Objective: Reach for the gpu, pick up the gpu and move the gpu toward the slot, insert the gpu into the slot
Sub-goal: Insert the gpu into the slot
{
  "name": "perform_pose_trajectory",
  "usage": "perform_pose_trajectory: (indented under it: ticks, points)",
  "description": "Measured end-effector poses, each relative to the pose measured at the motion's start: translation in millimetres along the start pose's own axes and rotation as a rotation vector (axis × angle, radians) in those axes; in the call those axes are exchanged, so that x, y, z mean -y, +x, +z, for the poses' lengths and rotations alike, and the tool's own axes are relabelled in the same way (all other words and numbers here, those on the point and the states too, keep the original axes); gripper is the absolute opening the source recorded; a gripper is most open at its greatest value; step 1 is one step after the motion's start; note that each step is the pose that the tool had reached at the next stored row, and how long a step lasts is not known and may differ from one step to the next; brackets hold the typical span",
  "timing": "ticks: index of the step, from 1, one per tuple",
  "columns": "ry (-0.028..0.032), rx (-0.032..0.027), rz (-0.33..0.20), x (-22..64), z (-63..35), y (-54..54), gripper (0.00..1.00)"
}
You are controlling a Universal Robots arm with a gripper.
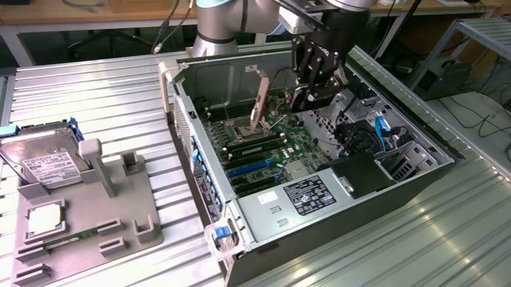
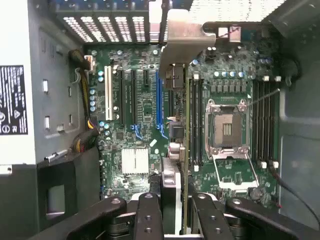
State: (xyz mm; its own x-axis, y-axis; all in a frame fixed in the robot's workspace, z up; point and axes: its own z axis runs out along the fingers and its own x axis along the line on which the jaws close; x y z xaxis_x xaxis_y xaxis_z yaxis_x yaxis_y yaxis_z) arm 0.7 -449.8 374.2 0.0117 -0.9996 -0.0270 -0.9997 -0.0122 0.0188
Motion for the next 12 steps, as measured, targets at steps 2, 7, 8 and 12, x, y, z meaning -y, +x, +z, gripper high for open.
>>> perform_pose_trajectory:
  ticks: [2,7,8,12]
  points:
    - [0.0502,-0.0019,0.000,-12.3,7.6,-2.0,0.28]
    - [0.0508,-0.0023,0.022,-17.1,12.1,-2.5,0.28]
    - [0.0509,-0.0020,0.022,-19.7,12.9,-2.5,0.28]
    - [0.0509,-0.0021,0.023,-28.0,16.9,-2.5,0.28]
